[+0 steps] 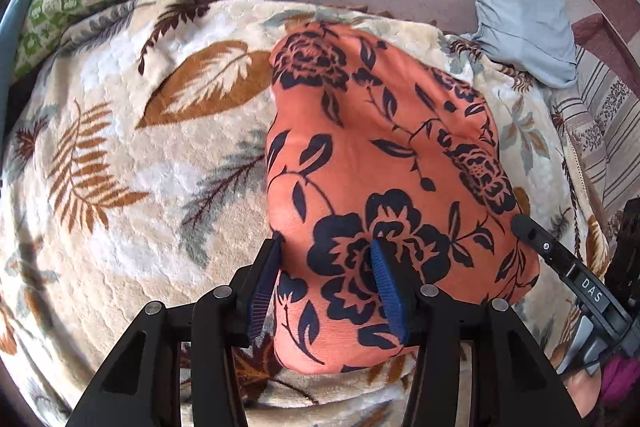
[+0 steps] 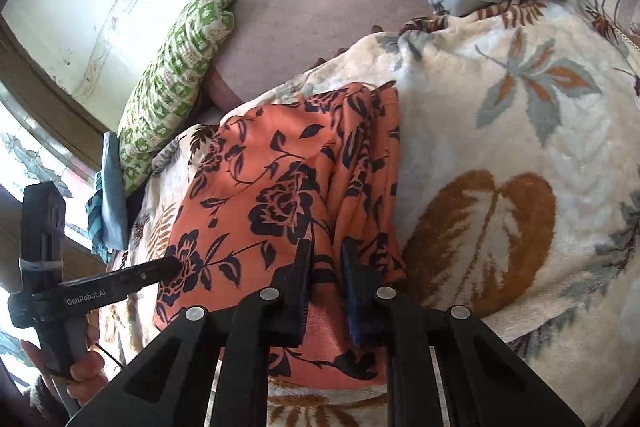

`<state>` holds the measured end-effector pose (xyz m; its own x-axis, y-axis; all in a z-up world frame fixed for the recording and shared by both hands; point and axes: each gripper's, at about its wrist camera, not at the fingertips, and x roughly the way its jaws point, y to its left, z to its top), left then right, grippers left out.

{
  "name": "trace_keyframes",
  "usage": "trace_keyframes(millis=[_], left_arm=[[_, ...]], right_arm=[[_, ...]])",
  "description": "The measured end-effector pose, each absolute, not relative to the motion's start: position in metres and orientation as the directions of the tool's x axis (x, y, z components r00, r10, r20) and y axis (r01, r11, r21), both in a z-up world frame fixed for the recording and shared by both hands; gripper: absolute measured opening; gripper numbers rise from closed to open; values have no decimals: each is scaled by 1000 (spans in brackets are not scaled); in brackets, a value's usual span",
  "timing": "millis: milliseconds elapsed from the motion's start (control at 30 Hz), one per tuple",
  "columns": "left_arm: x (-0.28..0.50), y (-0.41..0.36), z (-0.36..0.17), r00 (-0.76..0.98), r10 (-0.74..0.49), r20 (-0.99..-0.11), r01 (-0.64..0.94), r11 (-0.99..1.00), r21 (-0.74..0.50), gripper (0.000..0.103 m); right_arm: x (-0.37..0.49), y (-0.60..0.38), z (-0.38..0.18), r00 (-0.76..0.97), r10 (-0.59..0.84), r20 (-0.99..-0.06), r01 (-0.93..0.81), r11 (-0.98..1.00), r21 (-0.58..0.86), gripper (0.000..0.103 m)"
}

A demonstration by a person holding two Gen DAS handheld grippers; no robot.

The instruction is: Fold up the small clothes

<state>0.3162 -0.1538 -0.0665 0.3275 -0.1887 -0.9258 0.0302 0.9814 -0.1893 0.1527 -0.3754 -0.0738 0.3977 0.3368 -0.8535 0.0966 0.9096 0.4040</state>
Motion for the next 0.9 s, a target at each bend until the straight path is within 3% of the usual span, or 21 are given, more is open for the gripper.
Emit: trace_keyframes(millis=[100,133,200,267,300,500,667,700,733,900], left_arm=[[319,-145,-88,272,-219,-937,17,975,-223,55],[317,-138,-84,287,-250,-925,2,966,-260,54],[313,-126,-74,303,-303,-903,-19,946,-324,54],[302,-115,-67,309,-361,-880,-19,922,-386,52],[296,-111,-66,313,-382,-869,-16,913,-407,52],[280,-111,-95,275,-303,-913,1,949,-315,56],[272,-86,-47,375,-392,-840,70,915,-397,53],[272,-80,-38,407,-378,-832,65,920,-386,54],[275,-76,-32,428,-364,-828,58,925,-377,55],[301,-79,-38,403,-332,-853,14,934,-357,55]], right_arm=[[149,-384,-103,297,293,-909,157,924,349,17],[145,-391,-98,333,321,-887,180,901,394,23],[132,-402,-84,404,394,-826,195,845,498,25],[122,-406,-77,413,416,-810,195,828,525,44],[116,-404,-76,417,417,-808,186,831,525,46],[102,-364,-103,297,266,-917,104,946,308,43],[105,-385,-47,485,273,-830,137,914,381,48],[110,-393,-40,521,273,-809,157,901,405,53],[119,-397,-36,536,277,-797,172,889,425,65],[189,-373,-52,474,261,-841,134,923,361,65]])
